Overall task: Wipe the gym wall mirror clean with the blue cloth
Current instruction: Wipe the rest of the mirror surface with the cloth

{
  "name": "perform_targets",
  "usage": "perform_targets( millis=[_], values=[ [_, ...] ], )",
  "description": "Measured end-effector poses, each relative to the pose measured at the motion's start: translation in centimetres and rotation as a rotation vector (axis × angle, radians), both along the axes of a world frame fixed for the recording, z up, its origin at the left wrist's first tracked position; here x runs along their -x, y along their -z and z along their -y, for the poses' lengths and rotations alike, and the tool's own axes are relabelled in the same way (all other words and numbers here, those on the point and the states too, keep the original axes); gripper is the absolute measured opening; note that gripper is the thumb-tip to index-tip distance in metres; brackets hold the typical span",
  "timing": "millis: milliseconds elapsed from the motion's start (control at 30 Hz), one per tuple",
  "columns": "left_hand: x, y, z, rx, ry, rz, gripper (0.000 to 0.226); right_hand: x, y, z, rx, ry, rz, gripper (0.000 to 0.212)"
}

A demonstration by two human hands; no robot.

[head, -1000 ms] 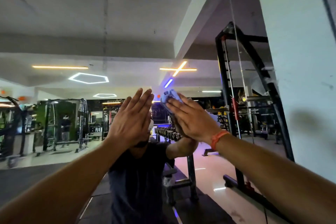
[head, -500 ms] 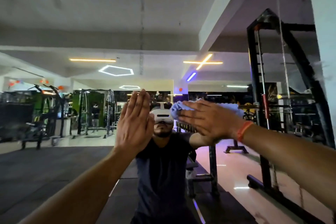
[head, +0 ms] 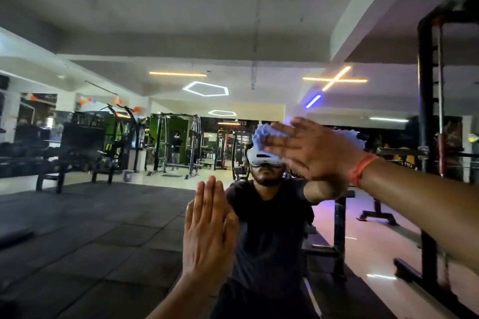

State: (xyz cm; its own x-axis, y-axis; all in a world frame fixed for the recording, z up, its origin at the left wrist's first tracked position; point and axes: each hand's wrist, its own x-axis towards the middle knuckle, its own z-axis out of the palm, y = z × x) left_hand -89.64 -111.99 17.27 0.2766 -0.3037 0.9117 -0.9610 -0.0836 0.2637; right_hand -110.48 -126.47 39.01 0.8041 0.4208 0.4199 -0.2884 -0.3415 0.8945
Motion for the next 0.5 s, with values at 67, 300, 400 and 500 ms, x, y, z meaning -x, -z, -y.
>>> perform_targets(
  millis=[67,300,400,500],
  values=[
    [0.1,0.3,-0.3,0.018,0.006,-0.027,0.065,-2.6,-2.1,-1.7,-0.248,-0.074,0.359,0.055],
    [-2.1,2.9,-1.8,0.079,0.000,-0.250,0.074,-9.8,7.2,-4.9,-0.036,-0.099,-0.203,0.054],
    [-2.9,3.2,-2.2,0.061,0.007,-0.219,0.072,-10.1,-1.2,-4.5,0.137,-0.023,-0.124,0.055],
    [-3.3,3.0,-2.7,0.068,0.001,-0.218,0.073,-12.2,-8.5,-7.0,-0.269,-0.078,0.399,0.062]
  ],
)
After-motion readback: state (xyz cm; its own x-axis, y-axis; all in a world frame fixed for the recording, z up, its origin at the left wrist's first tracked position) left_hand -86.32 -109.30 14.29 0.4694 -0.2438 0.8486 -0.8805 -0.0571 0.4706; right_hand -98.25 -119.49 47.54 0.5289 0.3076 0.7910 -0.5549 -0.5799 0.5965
